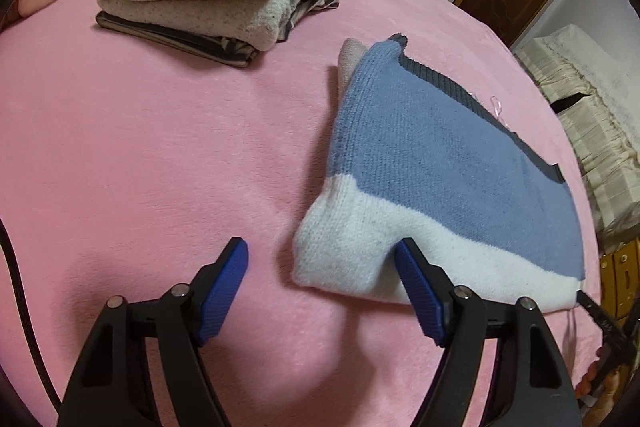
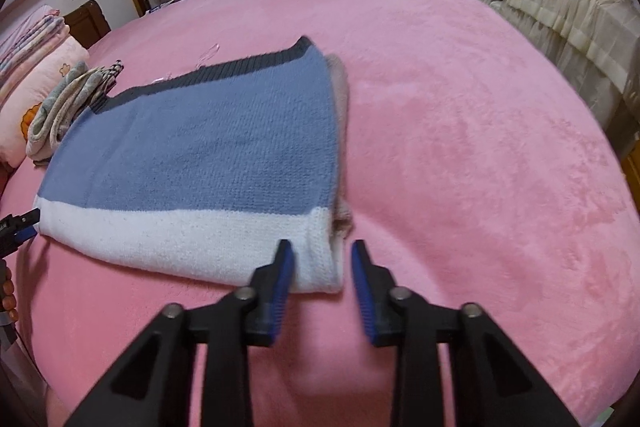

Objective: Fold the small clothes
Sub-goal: 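Press the white folded edge with both grippers to neaten it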

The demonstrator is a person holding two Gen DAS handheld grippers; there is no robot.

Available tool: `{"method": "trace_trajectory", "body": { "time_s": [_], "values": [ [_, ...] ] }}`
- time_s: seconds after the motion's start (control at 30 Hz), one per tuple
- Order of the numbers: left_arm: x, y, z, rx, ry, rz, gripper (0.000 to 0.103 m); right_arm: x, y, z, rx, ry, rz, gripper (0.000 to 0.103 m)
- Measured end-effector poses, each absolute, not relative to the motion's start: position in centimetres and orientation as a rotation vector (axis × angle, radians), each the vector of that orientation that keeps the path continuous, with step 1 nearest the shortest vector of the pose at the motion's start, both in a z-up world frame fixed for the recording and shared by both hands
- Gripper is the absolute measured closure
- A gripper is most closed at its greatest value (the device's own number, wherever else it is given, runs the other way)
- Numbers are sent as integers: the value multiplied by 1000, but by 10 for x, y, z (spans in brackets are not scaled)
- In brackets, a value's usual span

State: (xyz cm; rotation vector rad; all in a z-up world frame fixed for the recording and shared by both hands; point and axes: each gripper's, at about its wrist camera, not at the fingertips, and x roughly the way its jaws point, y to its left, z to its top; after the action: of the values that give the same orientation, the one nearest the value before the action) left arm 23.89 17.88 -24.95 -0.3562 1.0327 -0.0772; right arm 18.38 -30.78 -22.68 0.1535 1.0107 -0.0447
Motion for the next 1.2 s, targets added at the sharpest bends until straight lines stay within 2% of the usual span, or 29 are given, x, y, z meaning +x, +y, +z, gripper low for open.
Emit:
{"method": "trace_trajectory", "body": {
  "time_s": [0.13, 0.2, 0.27, 0.5, 0.73, 1.03, 1.13, 1.2],
  "values": [
    [243, 179, -254, -376, 1037, -89, 32, 187, -306, -232, 157, 1015, -31, 83],
    [245, 179, -257, -391, 1042, -108, 49, 187, -306, -234, 152, 1017, -27, 85],
    [248, 175, -259, -386, 1055, -130, 60, 187, -305, -235, 137, 1019, -29, 90],
    [247, 170, -252, -323, 1045, -102, 82, 185, -302, -231, 96, 1006, -66, 94],
    [239, 167, -251, -297, 1030, -60, 85, 180, -305, -214, 70, 989, -99, 95],
    [230, 173, -267, -307, 1020, -66, 85, 185, -301, -243, 15, 1038, -134, 95],
    [230, 174, -268, -313, 1020, -69, 84, 183, -301, -243, 14, 1032, -132, 95],
    [231, 176, -268, -322, 1020, -76, 79, 182, -300, -243, 10, 1031, -132, 95]
  ]
}}
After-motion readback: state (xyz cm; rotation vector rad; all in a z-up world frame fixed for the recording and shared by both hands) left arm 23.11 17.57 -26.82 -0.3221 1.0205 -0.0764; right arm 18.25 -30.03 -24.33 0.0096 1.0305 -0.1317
